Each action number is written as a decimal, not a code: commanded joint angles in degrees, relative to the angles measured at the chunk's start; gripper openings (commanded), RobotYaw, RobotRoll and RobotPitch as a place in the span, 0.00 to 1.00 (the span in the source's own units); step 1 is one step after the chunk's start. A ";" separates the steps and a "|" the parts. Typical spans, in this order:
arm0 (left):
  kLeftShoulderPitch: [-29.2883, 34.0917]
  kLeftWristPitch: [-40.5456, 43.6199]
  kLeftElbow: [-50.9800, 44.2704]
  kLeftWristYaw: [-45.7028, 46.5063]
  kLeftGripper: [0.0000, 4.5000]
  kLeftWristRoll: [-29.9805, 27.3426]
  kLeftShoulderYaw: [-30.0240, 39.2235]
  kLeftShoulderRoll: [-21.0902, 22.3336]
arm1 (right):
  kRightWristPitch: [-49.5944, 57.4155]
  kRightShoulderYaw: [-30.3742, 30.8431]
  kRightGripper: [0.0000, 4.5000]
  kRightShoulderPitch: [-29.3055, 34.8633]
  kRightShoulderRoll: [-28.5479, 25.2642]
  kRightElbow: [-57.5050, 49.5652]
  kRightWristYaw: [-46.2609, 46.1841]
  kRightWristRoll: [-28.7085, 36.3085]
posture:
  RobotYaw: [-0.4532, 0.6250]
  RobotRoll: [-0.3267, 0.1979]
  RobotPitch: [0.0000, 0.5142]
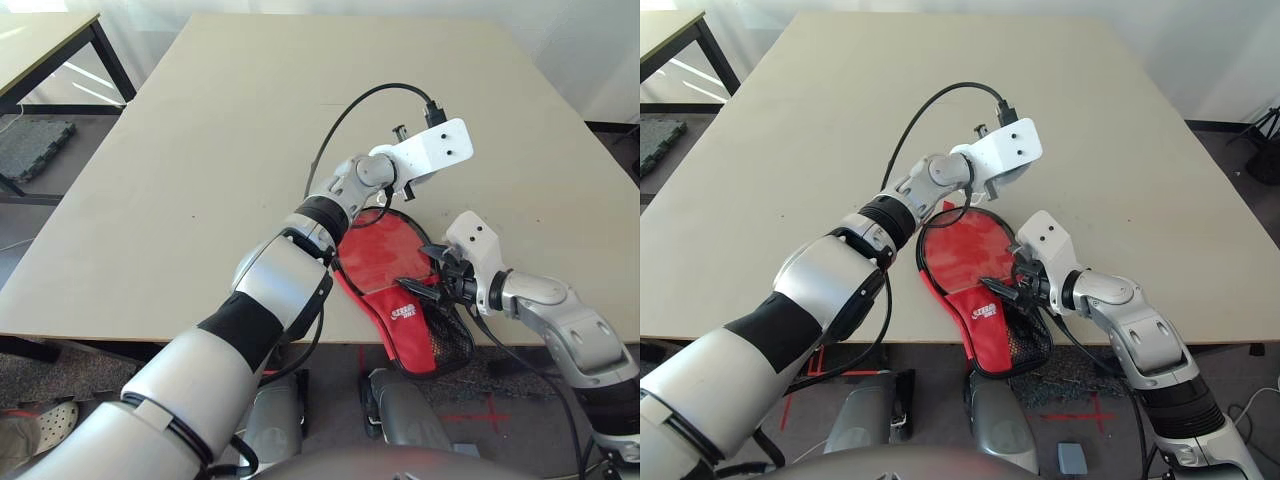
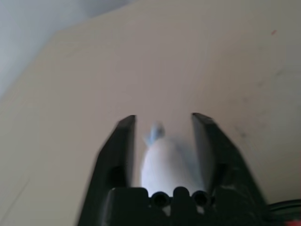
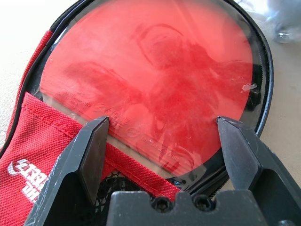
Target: Store the ping-pong paddle in its case and zip it.
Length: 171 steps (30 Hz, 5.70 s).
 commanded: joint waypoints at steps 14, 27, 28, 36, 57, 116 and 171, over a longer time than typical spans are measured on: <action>-2.89 8.32 -4.58 -18.64 1.00 -9.12 6.74 2.48 | 4.56 8.37 1.00 0.12 1.16 12.31 2.19 -3.46 | 0.36 0.62 0.22; 3.75 16.26 -9.00 -28.81 1.00 -5.56 1.38 18.47 | 3.44 8.69 1.00 -1.48 0.83 14.33 4.20 -4.39 | 0.40 0.62 0.20; 4.66 16.68 -9.62 -29.81 1.00 -5.49 0.84 19.00 | 3.37 8.69 1.00 -1.66 0.85 14.51 4.34 -4.48 | 0.40 0.62 0.20; 15.20 23.66 -22.10 -38.55 1.00 -7.42 -1.77 21.58 | 2.97 8.55 1.00 -2.26 0.60 15.22 5.05 -4.87 | 0.41 0.62 0.20; 30.94 37.00 -45.69 -39.76 1.00 -8.97 -9.23 21.89 | 4.83 -11.16 1.00 -15.45 5.77 16.69 1.22 7.89 | 0.41 0.62 0.20; 39.69 45.95 -62.31 -36.17 1.00 -14.32 -17.87 22.90 | -32.61 -19.81 0.00 -43.27 11.93 73.88 -21.57 -4.12 | 0.46 0.62 0.22; 36.95 44.60 -59.38 -35.60 1.00 -15.04 -20.12 19.61 | 4.12 -19.71 0.00 14.07 -21.29 16.46 21.09 15.25 | 0.41 0.62 0.26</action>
